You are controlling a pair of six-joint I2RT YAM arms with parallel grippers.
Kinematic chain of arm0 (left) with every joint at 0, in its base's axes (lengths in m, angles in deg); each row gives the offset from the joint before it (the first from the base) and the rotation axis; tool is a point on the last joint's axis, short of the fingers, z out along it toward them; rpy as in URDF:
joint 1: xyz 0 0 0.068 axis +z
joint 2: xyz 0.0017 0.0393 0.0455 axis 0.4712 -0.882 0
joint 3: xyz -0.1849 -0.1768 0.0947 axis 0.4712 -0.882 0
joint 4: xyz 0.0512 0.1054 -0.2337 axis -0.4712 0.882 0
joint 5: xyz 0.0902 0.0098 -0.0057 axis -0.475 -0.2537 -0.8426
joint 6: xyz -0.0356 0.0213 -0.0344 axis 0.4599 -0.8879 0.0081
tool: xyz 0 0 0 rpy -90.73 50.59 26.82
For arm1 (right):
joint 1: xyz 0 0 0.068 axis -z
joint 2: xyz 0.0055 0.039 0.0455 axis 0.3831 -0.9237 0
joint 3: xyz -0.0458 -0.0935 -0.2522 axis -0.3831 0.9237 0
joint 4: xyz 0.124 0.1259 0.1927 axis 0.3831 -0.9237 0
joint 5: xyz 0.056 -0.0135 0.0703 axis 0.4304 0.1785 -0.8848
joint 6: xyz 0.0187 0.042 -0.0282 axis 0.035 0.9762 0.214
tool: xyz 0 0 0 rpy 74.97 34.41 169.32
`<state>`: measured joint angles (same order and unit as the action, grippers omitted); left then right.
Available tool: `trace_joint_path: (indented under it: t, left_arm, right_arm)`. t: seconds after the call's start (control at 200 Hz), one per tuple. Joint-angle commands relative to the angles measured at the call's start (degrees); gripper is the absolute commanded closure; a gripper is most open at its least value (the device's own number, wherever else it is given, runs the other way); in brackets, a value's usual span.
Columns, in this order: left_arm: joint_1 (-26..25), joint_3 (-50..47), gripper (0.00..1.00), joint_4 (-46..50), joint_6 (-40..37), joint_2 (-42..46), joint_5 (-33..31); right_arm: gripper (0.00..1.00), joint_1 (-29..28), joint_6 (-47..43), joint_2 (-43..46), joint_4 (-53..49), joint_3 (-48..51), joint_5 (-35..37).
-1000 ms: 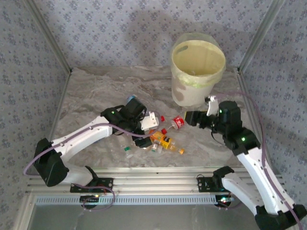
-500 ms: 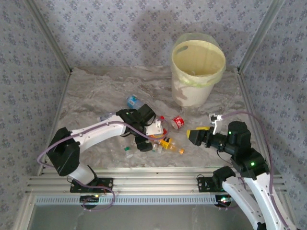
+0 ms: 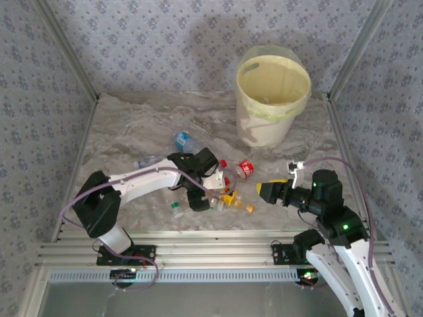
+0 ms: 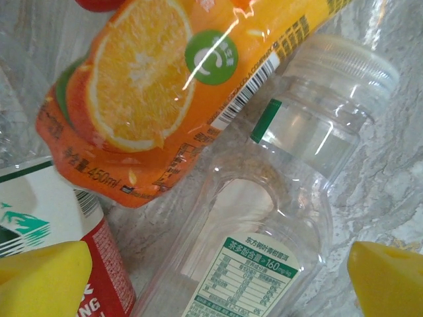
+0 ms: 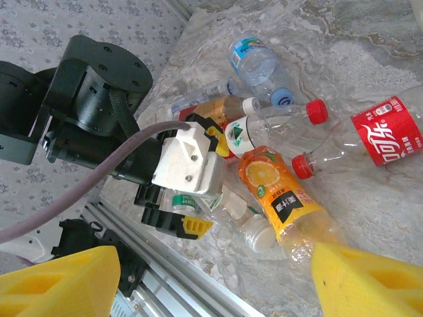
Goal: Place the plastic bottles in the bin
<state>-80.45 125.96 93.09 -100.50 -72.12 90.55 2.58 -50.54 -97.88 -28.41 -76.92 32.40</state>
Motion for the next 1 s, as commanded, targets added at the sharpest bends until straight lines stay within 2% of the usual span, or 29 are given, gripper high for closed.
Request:
trace_joint_path:
  t: [0.0, 0.305, 0.43, 0.65, 0.785, 0.994]
  left_arm:
    - [-0.96, -0.61, 0.01, 1.79, -0.71, -1.56, -1.41]
    - [-2.31, -1.66, 0.03, 1.65, -0.04, -2.72, -2.97]
    - [-2.81, -1.02, 0.14, 1.47, 0.58, -4.20, -2.90]
    - [-3.90, 0.59, 0.19, 1.06, 1.78, -6.59, -2.19]
    - [-4.18, 0.97, 0.25, 0.68, 2.41, -6.97, -1.99]
    - [-4.18, 1.36, 0.42, -0.29, 2.68, -5.28, -1.53]
  right_arm:
    - [0.22, 0.45, 0.84, 0.85, -0.04, 0.59, -1.81]
    - [0.22, 1.73, 0.74, 1.44, -0.40, 1.15, -2.69]
    - [0.22, 2.43, 0.57, 1.44, -1.18, 0.75, -2.78]
    - [0.22, 4.29, 0.00, 2.24, -3.39, 0.44, -2.68]
    - [0.23, 5.39, 0.05, 2.86, -4.52, 0.63, -2.69]
    - [0.24, 7.23, 1.17, 3.48, -5.50, 1.33, -2.17]
